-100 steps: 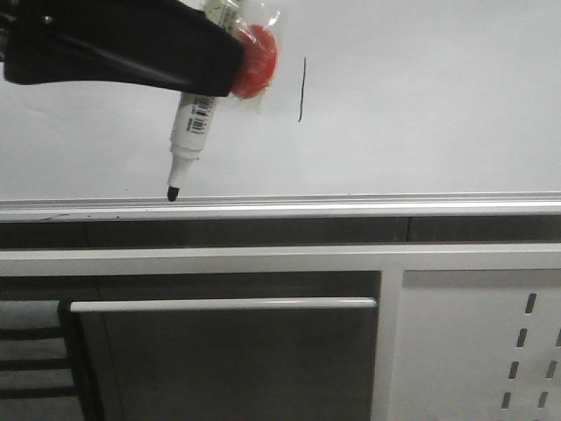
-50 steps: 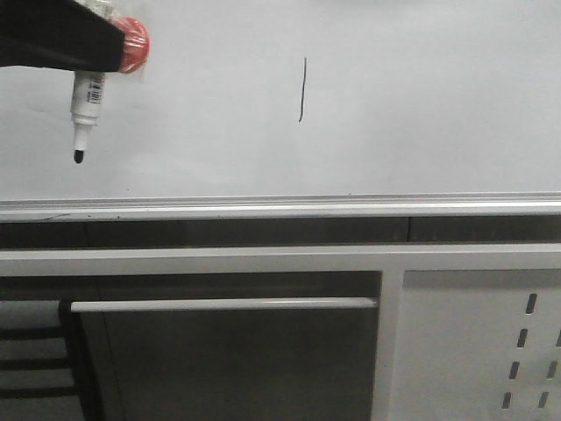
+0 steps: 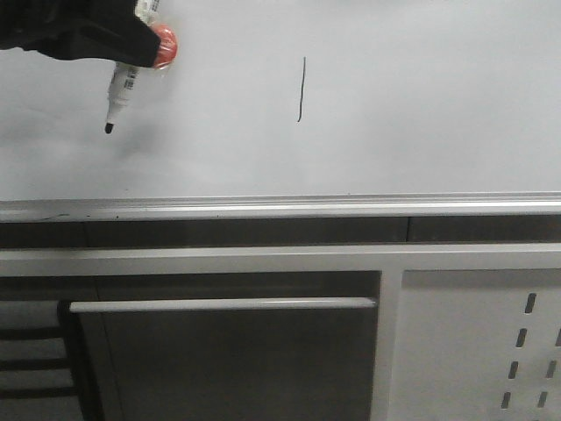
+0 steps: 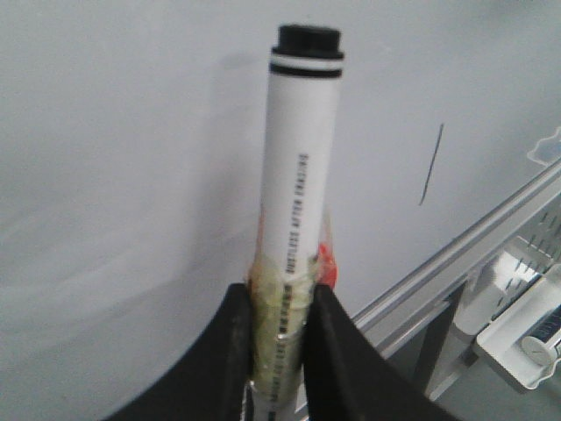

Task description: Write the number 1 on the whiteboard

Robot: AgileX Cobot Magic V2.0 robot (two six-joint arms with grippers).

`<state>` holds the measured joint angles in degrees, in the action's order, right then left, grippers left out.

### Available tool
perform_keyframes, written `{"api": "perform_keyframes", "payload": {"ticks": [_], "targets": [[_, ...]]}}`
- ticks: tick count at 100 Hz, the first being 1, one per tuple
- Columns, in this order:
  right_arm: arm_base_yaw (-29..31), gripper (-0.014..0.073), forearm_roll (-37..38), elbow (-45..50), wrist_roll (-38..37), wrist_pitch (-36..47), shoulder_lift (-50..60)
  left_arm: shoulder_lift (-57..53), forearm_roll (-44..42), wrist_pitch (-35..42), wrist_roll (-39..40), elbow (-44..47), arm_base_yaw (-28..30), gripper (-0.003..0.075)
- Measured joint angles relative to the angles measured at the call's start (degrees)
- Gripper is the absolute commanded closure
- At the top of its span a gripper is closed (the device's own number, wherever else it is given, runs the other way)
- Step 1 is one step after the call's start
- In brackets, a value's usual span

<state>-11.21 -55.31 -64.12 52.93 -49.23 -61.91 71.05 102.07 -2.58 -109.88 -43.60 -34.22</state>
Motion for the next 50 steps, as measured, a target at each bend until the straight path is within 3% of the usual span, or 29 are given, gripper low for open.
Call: {"api": "perform_keyframes", "payload": {"ticks": [50], "targets": [[0.0,0.0157,-0.08,0.0,-0.14,0.68,0.0,6.02,0.0,-2.12,-1.19,-5.66,1.72,0.0741]]}}
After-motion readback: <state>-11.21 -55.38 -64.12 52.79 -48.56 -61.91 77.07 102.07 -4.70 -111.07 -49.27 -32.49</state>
